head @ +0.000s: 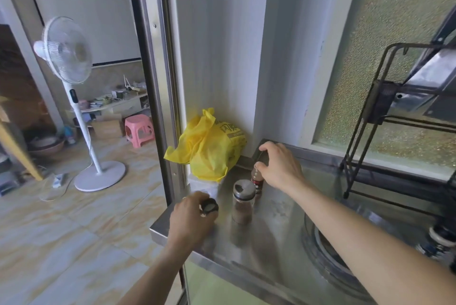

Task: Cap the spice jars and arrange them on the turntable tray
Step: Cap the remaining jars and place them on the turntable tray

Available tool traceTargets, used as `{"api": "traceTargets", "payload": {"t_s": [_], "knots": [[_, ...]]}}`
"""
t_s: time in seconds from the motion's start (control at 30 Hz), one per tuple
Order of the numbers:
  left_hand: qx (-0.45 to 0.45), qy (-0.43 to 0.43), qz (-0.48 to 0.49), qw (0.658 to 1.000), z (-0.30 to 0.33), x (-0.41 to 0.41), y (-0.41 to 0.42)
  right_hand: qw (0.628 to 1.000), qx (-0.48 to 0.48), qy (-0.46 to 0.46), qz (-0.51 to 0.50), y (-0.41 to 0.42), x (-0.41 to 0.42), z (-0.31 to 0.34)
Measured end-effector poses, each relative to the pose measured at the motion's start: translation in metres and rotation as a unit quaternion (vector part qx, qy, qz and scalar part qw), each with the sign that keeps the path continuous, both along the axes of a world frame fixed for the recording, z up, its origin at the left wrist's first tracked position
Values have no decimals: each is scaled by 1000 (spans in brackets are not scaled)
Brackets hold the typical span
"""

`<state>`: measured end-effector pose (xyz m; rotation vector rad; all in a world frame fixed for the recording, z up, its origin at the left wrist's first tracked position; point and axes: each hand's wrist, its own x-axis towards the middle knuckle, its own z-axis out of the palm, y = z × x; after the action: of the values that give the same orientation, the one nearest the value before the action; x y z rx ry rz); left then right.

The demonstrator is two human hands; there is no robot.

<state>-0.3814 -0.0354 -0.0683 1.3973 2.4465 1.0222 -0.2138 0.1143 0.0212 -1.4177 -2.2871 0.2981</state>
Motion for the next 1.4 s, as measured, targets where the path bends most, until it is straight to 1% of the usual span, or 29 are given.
{"api": "traceTargets", "payload": {"t_s": [0.07, 0.1, 0.13, 0.17, 0.2, 0.27, 0.33, 0.4, 0.43, 0.47, 0.53, 0.6, 0.63, 0.67, 0.77, 0.83, 0.93, 1.03, 1.13, 1.2, 1.27, 1.3, 1.4], "knots": [[74, -16, -10, 997, 28, -3, 13, 1000, -11, 13, 1, 17, -2, -3], [102, -36, -22, 994, 47, -3, 22, 999, -23, 39, 6, 25, -3, -5], [125, -64, -37, 989, 64, -2, 35, 994, -57, 90, 9, 30, -5, -5], [139, -96, -55, 984, 80, 0, 49, 980, -114, 163, 13, 34, -7, -4], [147, -127, -76, 978, 92, 3, 65, 953, -179, 242, 23, 35, -8, -1], [148, -153, -123, 969, 108, 10, 95, 880, -309, 358, 49, 35, -6, 8], [138, -159, -154, 965, 110, 16, 119, 828, -363, 421, 75, 37, 2, 17], [133, -174, -179, 959, 105, 20, 135, 804, -371, 457, 84, 46, 12, 21], [135, -179, -190, 956, 100, 21, 141, 805, -367, 458, 87, 50, 15, 22], [136, -182, -201, 953, 94, 22, 145, 818, -355, 443, 88, 54, 18, 21], [122, -179, -215, 952, 83, 23, 152, 869, -311, 376, 81, 61, 21, 16], [67, -162, -220, 960, 75, 21, 158, 941, -211, 256, 70, 66, 22, 9], [25, -157, -219, 963, 71, 19, 160, 967, -153, 188, 75, 67, 22, 9], [-18, -151, -220, 964, 67, 17, 163, 980, -114, 137, 90, 68, 22, 8], [-124, -100, -230, 960, 61, 18, 168, 986, -68, 32, 147, 64, 18, 10], [-156, -56, -231, 959, 58, 24, 171, 985, -50, -14, 162, 61, 14, 8], [-172, -2, -217, 961, 56, 30, 173, 983, -40, -68, 166, 58, 7, 2], [-147, 8, -215, 965, 65, 33, 173, 982, -3, -96, 161, 55, 11, 10], [-77, -36, -226, 970, 84, 40, 168, 983, 23, -89, 161, 51, 26, 44], [-26, -94, -237, 967, 99, 54, 157, 985, 46, -102, 130, 47, 39, 69], [13, -156, -245, 957, 112, 73, 143, 983, 72, -136, 98, 38, 55, 91], [28, -177, -247, 952, 117, 84, 135, 983, 64, -143, 97, 34, 65, 100], [53, -215, -267, 938, 127, 119, 111, 980, -32, -144, 135, 13, 99, 127]]}}
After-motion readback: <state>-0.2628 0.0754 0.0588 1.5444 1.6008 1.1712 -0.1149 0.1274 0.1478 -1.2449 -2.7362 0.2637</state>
